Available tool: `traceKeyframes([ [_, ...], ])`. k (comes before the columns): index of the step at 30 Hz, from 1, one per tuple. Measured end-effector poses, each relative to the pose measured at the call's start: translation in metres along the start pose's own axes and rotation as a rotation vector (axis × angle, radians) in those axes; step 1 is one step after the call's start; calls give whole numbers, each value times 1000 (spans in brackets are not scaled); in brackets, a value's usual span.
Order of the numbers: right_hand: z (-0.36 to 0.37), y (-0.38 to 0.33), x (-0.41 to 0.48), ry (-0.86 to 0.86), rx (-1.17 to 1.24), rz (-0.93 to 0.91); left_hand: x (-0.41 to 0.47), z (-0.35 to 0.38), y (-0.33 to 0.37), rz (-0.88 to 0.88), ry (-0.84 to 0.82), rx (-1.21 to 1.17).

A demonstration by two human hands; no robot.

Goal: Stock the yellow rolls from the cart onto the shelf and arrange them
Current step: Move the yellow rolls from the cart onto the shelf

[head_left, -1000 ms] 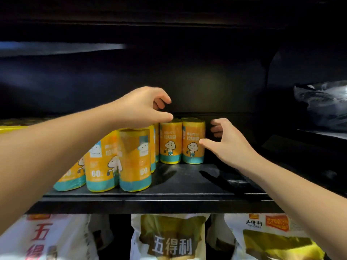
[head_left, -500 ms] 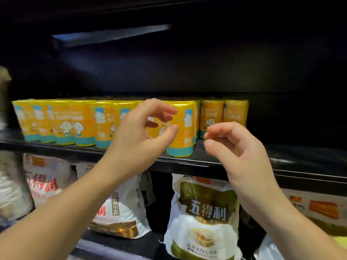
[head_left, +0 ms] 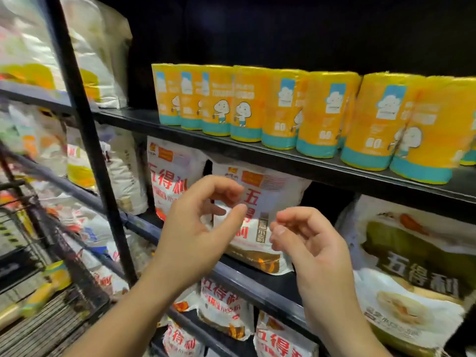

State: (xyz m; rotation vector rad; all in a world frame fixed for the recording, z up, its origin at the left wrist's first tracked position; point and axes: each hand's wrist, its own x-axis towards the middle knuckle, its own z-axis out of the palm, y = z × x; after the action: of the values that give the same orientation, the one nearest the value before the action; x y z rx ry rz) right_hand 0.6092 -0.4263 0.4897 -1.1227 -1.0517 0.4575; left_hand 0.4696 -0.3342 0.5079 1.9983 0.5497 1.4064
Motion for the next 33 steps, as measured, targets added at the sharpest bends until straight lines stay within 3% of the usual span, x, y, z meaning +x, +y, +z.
traceKeyframes([
  [6, 130, 54, -17, -83, 102, 221, -52, -100, -69, -206, 100, -21],
  [13, 279, 105, -46, -310, 92, 428, -113, -223, -143, -493, 313, -48],
  [16, 337, 127, -55, -392, 86, 470, -134, -274, -171, -601, 384, 63],
  [23, 445, 181, -54, -635, -23, 469, -174, -372, -230, -790, 566, 211],
  [33, 574, 267, -10, -853, -151, 406, -197, -467, -330, -1046, 637, 366],
])
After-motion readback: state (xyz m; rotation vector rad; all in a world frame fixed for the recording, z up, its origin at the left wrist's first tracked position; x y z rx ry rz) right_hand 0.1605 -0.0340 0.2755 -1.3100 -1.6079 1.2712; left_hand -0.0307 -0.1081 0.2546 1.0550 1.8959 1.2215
